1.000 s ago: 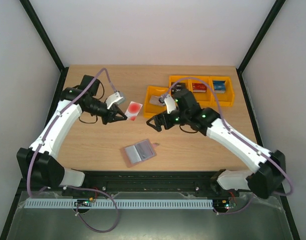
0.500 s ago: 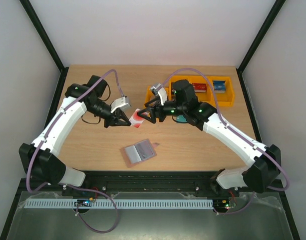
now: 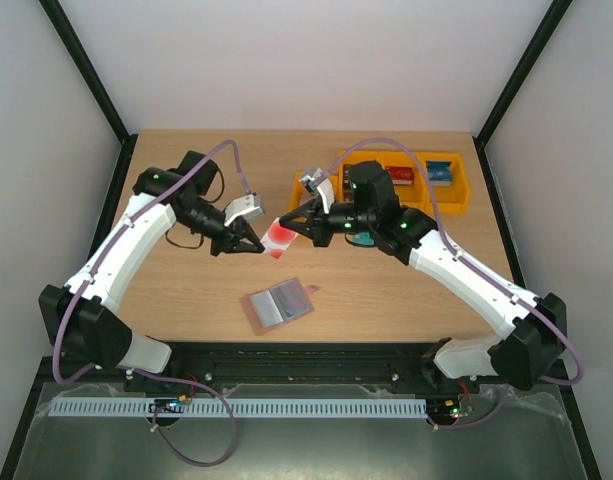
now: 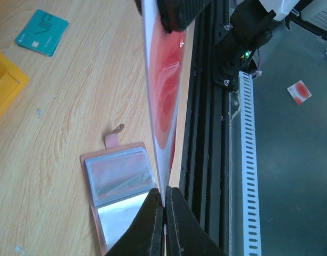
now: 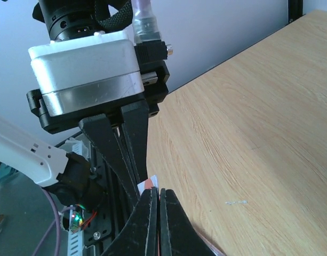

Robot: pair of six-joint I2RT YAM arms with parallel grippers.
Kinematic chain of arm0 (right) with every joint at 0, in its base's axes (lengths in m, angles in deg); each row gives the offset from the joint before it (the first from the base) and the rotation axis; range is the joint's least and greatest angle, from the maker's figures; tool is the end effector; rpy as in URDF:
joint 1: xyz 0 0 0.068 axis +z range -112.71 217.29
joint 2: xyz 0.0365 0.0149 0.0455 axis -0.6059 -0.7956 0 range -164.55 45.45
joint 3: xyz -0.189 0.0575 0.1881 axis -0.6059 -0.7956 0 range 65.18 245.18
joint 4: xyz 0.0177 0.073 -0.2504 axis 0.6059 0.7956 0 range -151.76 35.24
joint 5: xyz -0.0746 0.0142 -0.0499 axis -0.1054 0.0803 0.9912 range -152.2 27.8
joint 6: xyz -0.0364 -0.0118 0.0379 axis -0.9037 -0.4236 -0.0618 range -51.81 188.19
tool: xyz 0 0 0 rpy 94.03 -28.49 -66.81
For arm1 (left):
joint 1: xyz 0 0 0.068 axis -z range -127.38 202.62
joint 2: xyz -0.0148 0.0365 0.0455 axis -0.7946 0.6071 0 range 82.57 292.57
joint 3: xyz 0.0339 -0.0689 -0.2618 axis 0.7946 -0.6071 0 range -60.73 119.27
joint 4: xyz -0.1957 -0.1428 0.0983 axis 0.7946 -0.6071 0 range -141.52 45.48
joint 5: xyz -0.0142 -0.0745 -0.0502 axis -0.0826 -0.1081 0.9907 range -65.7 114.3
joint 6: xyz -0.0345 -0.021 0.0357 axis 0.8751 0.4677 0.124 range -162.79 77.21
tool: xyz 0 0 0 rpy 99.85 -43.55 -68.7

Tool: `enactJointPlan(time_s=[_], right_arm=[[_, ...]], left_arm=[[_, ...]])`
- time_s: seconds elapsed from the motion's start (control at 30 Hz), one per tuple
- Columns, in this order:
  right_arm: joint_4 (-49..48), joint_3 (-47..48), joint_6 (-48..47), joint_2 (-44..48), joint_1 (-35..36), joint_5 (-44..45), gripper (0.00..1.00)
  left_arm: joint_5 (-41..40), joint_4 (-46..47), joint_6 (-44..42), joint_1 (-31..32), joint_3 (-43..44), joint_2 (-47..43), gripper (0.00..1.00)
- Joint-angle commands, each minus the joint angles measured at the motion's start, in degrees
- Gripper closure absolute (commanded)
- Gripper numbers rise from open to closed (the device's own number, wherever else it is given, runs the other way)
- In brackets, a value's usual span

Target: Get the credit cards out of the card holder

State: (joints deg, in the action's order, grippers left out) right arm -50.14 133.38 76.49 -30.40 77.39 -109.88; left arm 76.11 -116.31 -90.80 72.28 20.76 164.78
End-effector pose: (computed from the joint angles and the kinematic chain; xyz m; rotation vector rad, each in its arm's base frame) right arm 0.2114 0.2126 0.3640 -1.1134 1.6938 1.3423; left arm 0.2344 -0.1134 0.3404 1.5071 1.9216 -1.0551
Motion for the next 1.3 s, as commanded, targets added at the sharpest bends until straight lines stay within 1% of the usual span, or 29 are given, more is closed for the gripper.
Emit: enactJointPlan(time_s=[0.0, 0.03, 0.07, 0.1, 0.13, 0.2, 0.23, 0.3, 0.4, 0.5, 0.53, 0.63, 0.7, 0.77, 0.9, 1.0, 1.1, 1.13, 1.17, 1.27], right_arm=[[-0.92, -2.42, 0.47, 2.16, -0.76, 3.83, 0.98], [-2.12, -3.83, 1.75, 2.60, -1.68, 5.67, 0.98], [-3.48, -5.22, 3.93, 2.79, -3.16, 6.84, 0.98], [-4.63, -6.52, 6.14, 2.56, -5.40, 6.94, 0.98], [-5.46, -7.53, 8.88, 2.23, -7.76, 6.88, 0.98], [-5.82, -9.58, 13.87, 1.30, -13.12, 7.86, 0.98], [-5.25, -10.52, 16.31, 0.98, -15.47, 9.58, 0.98], [-3.26, -12.85, 19.98, 0.41, -20.96, 12.12, 0.98], [-0.02, -17.00, 22.28, 1.34, -30.41, 13.95, 0.98], [4.15, -19.39, 20.80, 2.22, -38.80, 18.98, 0.98], [4.57, -20.46, 20.18, 2.36, -41.56, 19.80, 0.98], [4.16, -22.78, 18.54, 0.79, -48.38, 23.59, 0.98], [2.24, -23.25, 17.33, -1.78, -50.90, 23.68, 0.98], [-0.10, -22.74, 17.16, -5.32, -52.41, 20.71, 0.98], [-2.66, -20.54, 16.16, -12.13, -52.97, 16.99, 0.98], [-6.20, -20.02, 17.10, -16.03, -53.55, 15.39, 0.98], [-6.57, -19.39, 17.77, -18.27, -53.98, 16.18, 0.98], [-5.60, -18.98, 17.40, -18.77, -53.97, 17.01, 0.94], [-4.70, -18.75, 16.78, -18.92, -53.98, 18.28, 0.86], [-1.60, -17.57, 14.97, -18.51, -53.98, 23.89, 0.55]], left_arm=[[0.82, 4.89, 6.98, 0.29, -0.89, -0.81, 0.94], [-0.46, 7.79, 10.71, 0.33, -1.94, -0.90, 0.77], [-2.24, 10.38, 14.13, 0.23, -2.96, -0.85, 0.54], [-3.99, 12.77, 16.74, 0.16, -4.17, -0.74, 0.37], [-5.55, 14.53, 18.42, 0.08, -5.25, -0.67, 0.26], [-7.67, 17.94, 21.46, -0.17, -7.46, -0.50, 0.10], [-8.61, 19.77, 23.36, -0.20, -8.86, -0.52, 0.06], [-10.36, 24.53, 27.87, -0.17, -12.23, -0.70, 0.04], [-13.03, 31.23, 34.08, -0.22, -18.75, -1.11, 0.04], [-13.27, 37.38, 39.53, -0.25, -23.05, -1.20, 0.04], [-12.75, 38.82, 41.65, -0.31, -24.07, -0.98, 0.04], [-10.70, 41.45, 44.46, -0.30, -25.73, -0.21, 0.04], [-10.46, 41.72, 44.67, -0.32, -25.85, -0.04, 0.04], [-10.84, 41.58, 44.25, -0.48, -25.77, -0.33, 0.04], [-9.58, 40.98, 43.03, -1.65, -26.14, -1.19, 0.02], [-8.42, 41.28, 43.04, -2.39, -26.80, -1.44, 0.02], [-8.72, 41.52, 43.17, -2.69, -26.91, -1.35, 0.02], [-8.74, 41.55, 43.06, -2.62, -26.98, -1.31, 0.02], [-8.70, 41.55, 43.04, -2.71, -27.06, -1.37, 0.02], [-8.18, 41.75, 43.01, -2.71, -27.30, -0.82, 0.02]])
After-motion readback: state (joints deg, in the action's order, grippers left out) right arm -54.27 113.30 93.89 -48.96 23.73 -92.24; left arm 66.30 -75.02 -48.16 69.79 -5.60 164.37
